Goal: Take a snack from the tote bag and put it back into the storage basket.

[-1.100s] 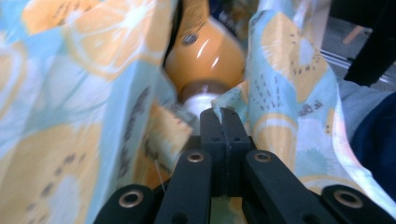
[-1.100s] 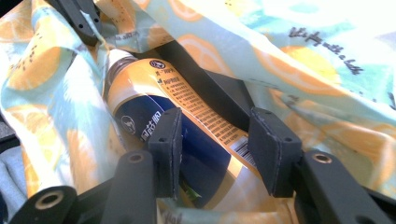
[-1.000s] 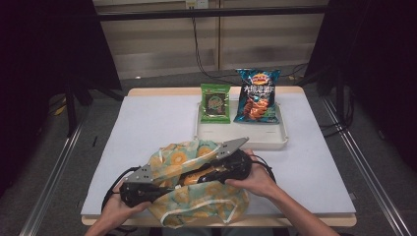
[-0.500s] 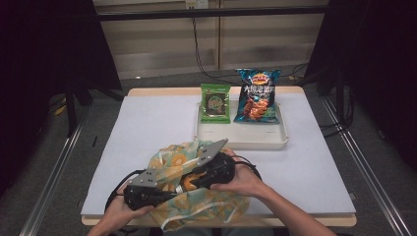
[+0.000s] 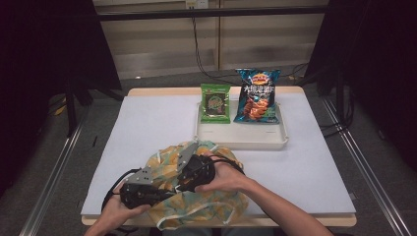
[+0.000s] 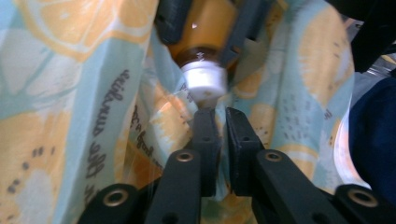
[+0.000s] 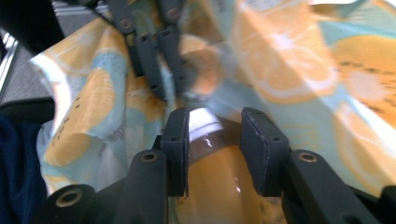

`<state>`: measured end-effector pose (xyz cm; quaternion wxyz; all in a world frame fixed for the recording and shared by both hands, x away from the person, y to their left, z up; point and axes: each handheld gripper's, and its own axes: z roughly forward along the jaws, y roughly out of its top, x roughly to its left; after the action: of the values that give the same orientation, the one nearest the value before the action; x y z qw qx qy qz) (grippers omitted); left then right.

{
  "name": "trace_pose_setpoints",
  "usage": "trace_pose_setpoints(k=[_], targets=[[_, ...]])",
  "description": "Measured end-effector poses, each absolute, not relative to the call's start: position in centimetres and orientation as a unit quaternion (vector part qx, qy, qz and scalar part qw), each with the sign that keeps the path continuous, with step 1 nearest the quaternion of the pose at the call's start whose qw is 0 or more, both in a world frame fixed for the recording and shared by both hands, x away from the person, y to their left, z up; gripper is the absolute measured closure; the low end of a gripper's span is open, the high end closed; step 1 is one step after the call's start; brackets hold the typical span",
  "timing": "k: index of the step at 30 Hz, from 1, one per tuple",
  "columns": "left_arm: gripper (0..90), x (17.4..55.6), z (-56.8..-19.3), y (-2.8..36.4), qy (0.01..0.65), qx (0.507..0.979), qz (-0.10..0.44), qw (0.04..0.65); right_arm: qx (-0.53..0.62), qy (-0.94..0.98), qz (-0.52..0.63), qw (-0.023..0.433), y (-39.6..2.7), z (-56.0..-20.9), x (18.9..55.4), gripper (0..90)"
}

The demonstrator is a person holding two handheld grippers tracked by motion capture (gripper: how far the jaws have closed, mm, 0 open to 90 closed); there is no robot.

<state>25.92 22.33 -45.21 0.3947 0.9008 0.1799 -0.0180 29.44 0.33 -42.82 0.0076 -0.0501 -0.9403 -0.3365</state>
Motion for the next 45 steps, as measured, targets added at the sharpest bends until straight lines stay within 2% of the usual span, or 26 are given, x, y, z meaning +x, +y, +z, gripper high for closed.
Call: trace_pose_setpoints(k=[3,12,14,19,26,45], targets=[[77.8,25.9,-44.9,22.8,0.181,0.897,-0.015,0.402,-0.042,-0.943,-0.331,0.011,0.8,-43.1,29.5,62.2],[66.3,26.3,-44.0,24.3,0.204,0.852,-0.036,0.481,-0.028,-0.943,-0.331,0.016,0.8,-43.2,29.7,60.6],[61.1,26.5,-43.9,24.5,0.215,0.845,-0.037,0.488,-0.023,-0.944,-0.33,0.011,0.9,-43.2,29.7,59.5],[53.4,26.9,-43.7,25.3,0.247,0.826,-0.02,0.505,-0.011,-0.949,-0.315,0.019,1.5,-43.7,29.6,56.4],[51.8,26.9,-43.9,25.9,0.262,0.817,-0.023,0.513,0.005,-0.956,-0.29,0.03,2.5,-44.3,29.6,56.4],[51.1,27.0,-44.4,25.5,0.262,0.823,-0.026,0.503,0.04,-0.967,-0.253,0.015,3.2,-44.4,29.2,58.2]])
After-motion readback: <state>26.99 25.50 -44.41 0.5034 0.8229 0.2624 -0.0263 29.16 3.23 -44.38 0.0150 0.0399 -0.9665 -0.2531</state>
